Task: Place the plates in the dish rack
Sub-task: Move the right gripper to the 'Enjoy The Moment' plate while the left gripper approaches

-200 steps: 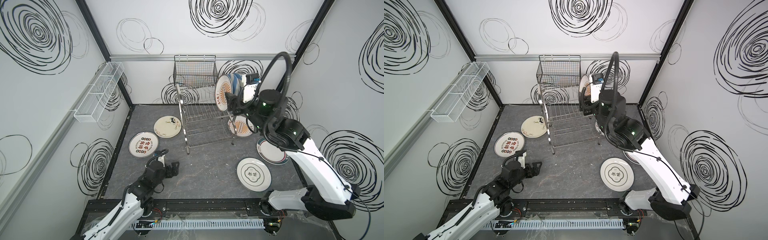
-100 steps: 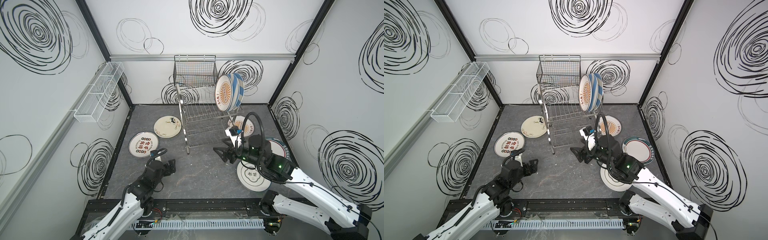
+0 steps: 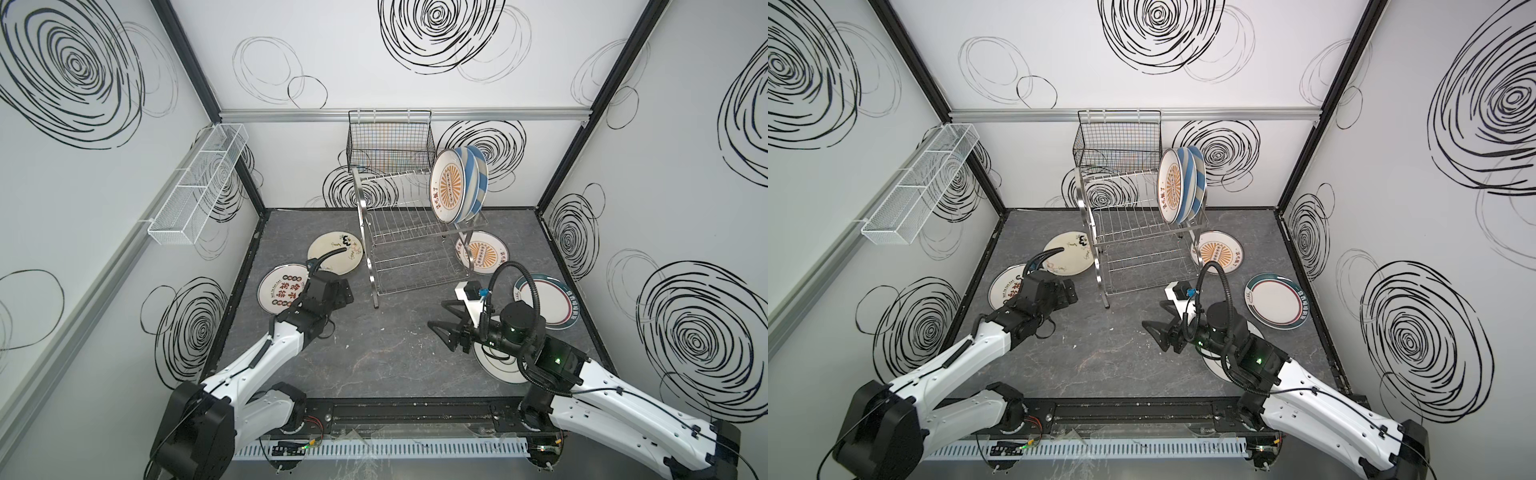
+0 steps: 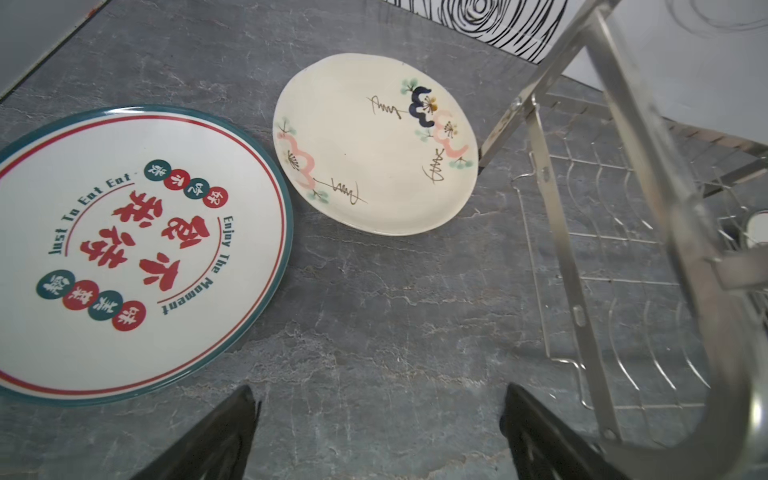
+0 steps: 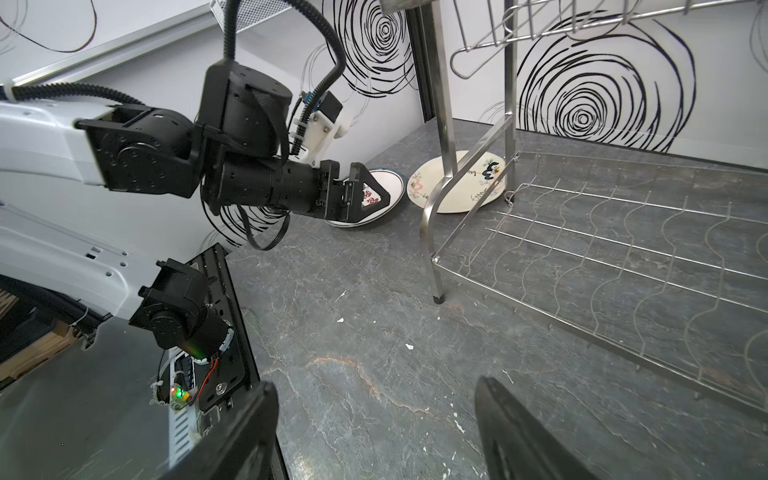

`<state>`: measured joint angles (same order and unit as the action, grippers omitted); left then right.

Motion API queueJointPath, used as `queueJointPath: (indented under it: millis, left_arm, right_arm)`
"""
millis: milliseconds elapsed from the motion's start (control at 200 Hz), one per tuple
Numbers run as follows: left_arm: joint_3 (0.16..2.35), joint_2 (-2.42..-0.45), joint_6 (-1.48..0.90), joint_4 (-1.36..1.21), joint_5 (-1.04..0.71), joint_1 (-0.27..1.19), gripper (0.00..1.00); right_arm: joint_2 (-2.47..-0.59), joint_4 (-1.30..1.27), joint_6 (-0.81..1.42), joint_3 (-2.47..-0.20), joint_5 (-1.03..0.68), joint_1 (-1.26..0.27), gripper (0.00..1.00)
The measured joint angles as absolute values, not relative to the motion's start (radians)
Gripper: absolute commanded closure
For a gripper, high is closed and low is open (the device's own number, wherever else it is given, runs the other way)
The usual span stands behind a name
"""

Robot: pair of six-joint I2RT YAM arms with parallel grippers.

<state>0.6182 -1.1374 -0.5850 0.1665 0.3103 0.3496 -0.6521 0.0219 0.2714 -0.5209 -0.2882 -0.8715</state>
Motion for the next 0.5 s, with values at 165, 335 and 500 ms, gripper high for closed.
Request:
queueJointPath:
  millis: [165,335,500]
  left_arm:
    - [0.64,-1.216,-0.556,0.159,0.253,0.267,0.04]
    - [0.636,-1.251,-0.545,0.128,0.189,0.184,0.04]
    - [0.636,-1.31,-0.534,0.087,0.15,0.153,0.04]
  right_arm:
    - [-0.619,-0.007,0.273,-0.473,-0.289,-0.871,0.19]
    - [-0.62,-0.02,0.274,-0.447,-0.296,-0.871,0.18]
    - [-0.62,-0.054,0.279,-0.428,-0.309,-0.871,0.18]
